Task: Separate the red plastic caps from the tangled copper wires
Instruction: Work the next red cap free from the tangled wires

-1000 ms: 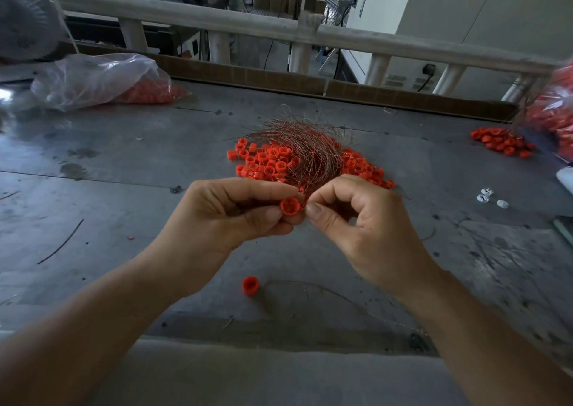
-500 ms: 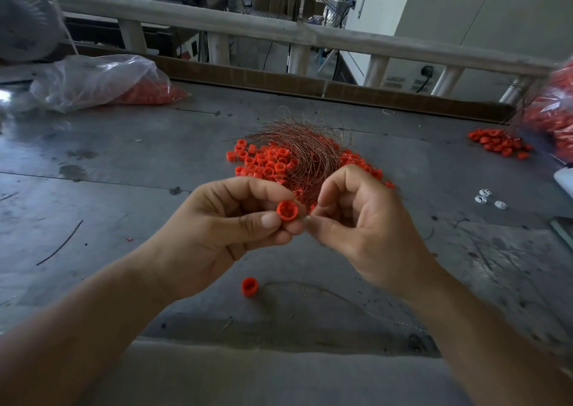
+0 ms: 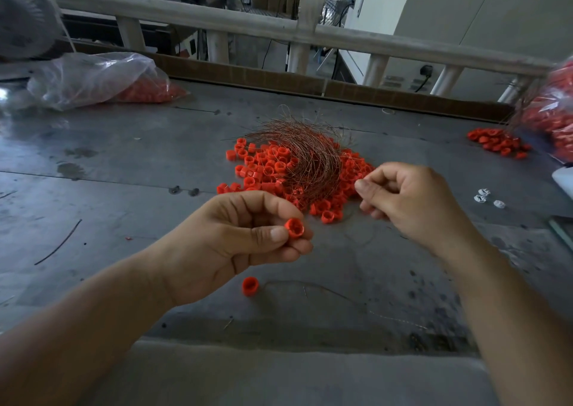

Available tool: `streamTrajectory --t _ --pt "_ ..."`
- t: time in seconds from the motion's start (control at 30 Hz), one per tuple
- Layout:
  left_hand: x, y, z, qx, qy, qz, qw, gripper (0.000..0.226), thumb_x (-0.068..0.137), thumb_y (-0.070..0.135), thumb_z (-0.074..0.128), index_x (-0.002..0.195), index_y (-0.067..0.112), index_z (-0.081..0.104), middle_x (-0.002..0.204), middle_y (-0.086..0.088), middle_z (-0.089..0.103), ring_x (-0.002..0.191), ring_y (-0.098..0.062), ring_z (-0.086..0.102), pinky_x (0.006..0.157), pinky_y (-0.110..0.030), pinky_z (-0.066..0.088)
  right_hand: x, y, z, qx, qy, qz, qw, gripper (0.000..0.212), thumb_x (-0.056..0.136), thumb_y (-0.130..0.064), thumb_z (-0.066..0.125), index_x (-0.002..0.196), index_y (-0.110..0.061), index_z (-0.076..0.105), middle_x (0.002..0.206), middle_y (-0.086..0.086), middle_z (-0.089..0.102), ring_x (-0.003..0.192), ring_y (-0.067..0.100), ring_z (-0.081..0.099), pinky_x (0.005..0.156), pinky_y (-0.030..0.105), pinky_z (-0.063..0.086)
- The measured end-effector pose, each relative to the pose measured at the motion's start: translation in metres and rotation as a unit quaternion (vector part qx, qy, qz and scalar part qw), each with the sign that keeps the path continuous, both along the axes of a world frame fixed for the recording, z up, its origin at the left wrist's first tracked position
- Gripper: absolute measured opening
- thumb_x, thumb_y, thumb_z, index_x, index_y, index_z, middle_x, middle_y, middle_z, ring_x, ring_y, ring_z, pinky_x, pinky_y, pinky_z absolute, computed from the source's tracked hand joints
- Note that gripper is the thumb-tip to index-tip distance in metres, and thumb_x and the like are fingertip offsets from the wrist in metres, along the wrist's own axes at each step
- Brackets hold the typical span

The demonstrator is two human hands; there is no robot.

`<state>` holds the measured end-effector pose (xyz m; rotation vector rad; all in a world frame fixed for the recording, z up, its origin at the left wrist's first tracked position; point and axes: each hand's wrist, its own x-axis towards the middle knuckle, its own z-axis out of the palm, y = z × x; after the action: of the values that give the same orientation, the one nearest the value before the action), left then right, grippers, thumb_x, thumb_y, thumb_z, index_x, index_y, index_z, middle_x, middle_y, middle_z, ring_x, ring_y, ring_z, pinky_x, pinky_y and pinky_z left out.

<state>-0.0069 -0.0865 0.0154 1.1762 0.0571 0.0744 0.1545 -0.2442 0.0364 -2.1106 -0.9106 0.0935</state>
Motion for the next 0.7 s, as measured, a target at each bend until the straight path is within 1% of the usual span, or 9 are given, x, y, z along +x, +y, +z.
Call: streamTrajectory --t 0.03,0.1,0.17,0.23,0.33,0.43,0.53,0.63,0.7 --pt "0.0 -0.001 0.0 0.005 0.013 -0.009 1.0 0.025 0.062 -0.012 0.07 0.073 0.01 0.073 0.08 -0.013 0.071 0.073 -0.018 0.07 0.061 -0.02 0.055 0.004 -0.001 -0.002 -0.012 -0.022 -0.017 1.0 0.017 0.084 -0.024 0.065 0.067 -0.023 0.061 0.061 -0.005 0.066 0.055 0.008 0.06 0.062 0.025 0.05" --pt "0.0 -0.001 -0.001 0.005 0.03 -0.02 0.999 0.021 0.066 -0.006 0.061 0.073 0.009 0.073 0.079 -0.014 0.07 0.072 -0.019 0.07 0.061 -0.02 0.055 0.007 0.0 -0.007 -0.033 -0.055 -0.019 0.998 0.018 0.082 -0.021 0.067 0.066 -0.026 0.061 0.064 -0.008 0.064 0.06 0.005 0.059 0.064 0.021 0.047" --pt "0.0 -0.001 -0.001 0.006 0.036 -0.027 0.999 0.02 0.068 -0.004 0.058 0.074 0.009 0.072 0.079 -0.015 0.07 0.072 -0.019 0.07 0.061 -0.02 0.055 0.006 0.004 -0.012 -0.047 -0.071 0.012 0.996 0.014 0.08 -0.017 0.069 0.07 -0.026 0.066 0.066 -0.016 0.061 0.061 -0.005 0.055 0.059 0.006 0.039" --pt "0.0 -0.001 -0.001 0.011 0.036 -0.03 0.999 0.02 0.068 -0.004 0.058 0.074 0.009 0.072 0.078 -0.014 0.07 0.072 -0.019 0.07 0.061 -0.02 0.055 0.004 0.009 -0.019 -0.065 -0.085 0.044 0.993 0.007 0.079 -0.014 0.07 0.081 -0.02 0.071 0.07 -0.019 0.056 0.063 -0.009 0.052 0.06 0.001 0.035" --pt "0.0 -0.001 0.0 0.011 0.039 -0.024 0.999 0.02 0.067 -0.004 0.059 0.073 0.009 0.072 0.077 -0.014 0.07 0.071 -0.018 0.07 0.06 -0.02 0.055 0.005 0.014 -0.026 -0.103 -0.125 0.047 0.986 0.01 0.08 -0.016 0.069 0.087 -0.022 0.071 0.075 -0.016 0.051 0.067 -0.003 0.048 0.064 0.005 0.034" --pt "0.0 -0.001 0.0 0.012 0.039 -0.023 0.999 0.02 0.066 -0.004 0.059 0.072 0.01 0.073 0.077 -0.013 0.07 0.071 -0.018 0.07 0.06 -0.021 0.055 0.008 0.013 -0.028 -0.127 -0.131 0.039 0.982 0.008 0.077 -0.017 0.071 0.079 -0.024 0.067 0.075 -0.014 0.051 0.068 0.001 0.048 0.068 0.015 0.038" --pt "0.0 -0.001 0.0 0.008 0.042 -0.025 0.999 0.019 0.065 -0.003 0.061 0.073 0.009 0.073 0.078 -0.014 0.07 0.071 -0.019 0.07 0.06 -0.021 0.055 0.008 0.014 -0.031 -0.148 -0.14 0.046 0.978 0.017 0.079 -0.016 0.069 0.071 -0.027 0.059 0.072 -0.017 0.047 0.066 -0.003 0.045 0.061 0.009 0.033" --pt "0.0 -0.002 0.001 0.009 0.04 -0.018 0.999 0.016 0.06 0.003 0.067 0.073 0.01 0.073 0.079 -0.014 0.07 0.072 -0.018 0.07 0.06 -0.02 0.055 0.008 0.013 -0.026 -0.098 -0.104 0.026 0.989 0.022 0.08 -0.012 0.067 0.067 -0.026 0.056 0.069 -0.018 0.052 0.064 -0.004 0.048 0.06 0.003 0.036" --pt "0.0 -0.002 0.001 0.011 0.037 -0.002 0.999 0.013 0.065 0.0 0.069 0.073 0.009 0.073 0.079 -0.014 0.07 0.072 -0.019 0.07 0.06 -0.02 0.055 0.005 0.011 -0.018 0.004 -0.006 0.026 1.0 0.024 0.079 -0.007 0.069 0.068 -0.025 0.058 0.069 -0.013 0.059 0.064 0.003 0.054 0.065 0.009 0.042"
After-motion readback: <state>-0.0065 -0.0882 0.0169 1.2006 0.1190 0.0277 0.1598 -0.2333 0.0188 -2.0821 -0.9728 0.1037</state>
